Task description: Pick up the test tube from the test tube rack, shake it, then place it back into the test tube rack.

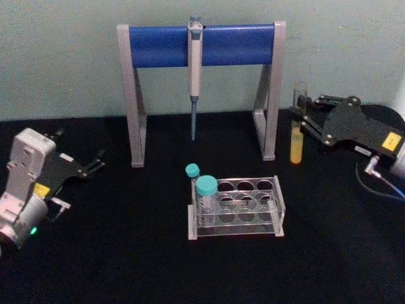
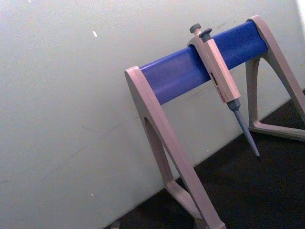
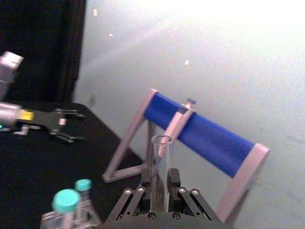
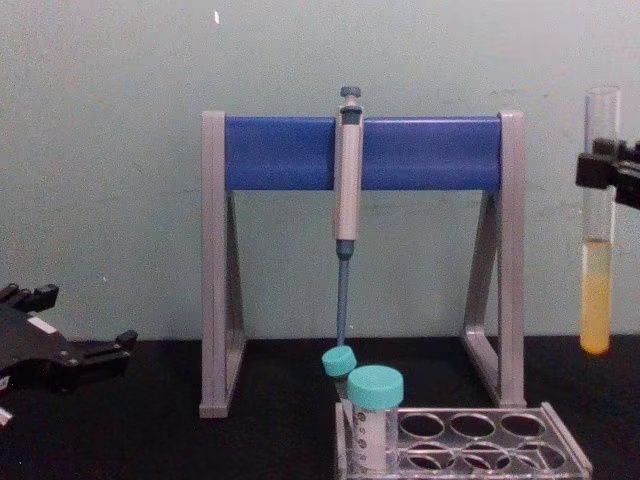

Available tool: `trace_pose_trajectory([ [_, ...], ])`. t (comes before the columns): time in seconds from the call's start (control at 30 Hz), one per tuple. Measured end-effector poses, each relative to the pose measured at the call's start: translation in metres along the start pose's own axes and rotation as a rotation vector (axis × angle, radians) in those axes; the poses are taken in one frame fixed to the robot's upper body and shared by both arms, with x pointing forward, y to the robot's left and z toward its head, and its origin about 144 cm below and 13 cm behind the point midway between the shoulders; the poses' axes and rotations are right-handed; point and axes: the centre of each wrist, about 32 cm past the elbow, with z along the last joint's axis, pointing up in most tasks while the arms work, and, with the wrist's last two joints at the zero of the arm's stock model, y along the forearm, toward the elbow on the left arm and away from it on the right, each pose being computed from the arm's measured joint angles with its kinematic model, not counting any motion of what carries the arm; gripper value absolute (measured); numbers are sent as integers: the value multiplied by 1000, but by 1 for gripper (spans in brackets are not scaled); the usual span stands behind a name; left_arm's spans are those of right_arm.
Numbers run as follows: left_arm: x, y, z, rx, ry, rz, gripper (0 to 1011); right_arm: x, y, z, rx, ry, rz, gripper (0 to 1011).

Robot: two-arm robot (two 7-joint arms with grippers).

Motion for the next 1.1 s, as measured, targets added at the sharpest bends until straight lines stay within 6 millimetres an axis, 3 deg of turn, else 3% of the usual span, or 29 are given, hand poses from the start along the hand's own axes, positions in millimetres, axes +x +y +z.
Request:
trace_pose_trajectory([
  [0.3, 0, 0, 0, 0, 0, 0, 1001, -16, 28, -3, 21, -54, -98, 229],
  [0.57, 0, 0, 0, 0, 0, 0, 1001, -25, 42, -5, 76, 1, -42, 229],
  [0.87, 0, 0, 0, 0, 0, 0, 1001, -24, 42, -7, 147, 131, 117, 229],
  [1.1, 0, 0, 0, 0, 0, 0, 1001, -13, 25, -9, 119, 199, 236, 229],
])
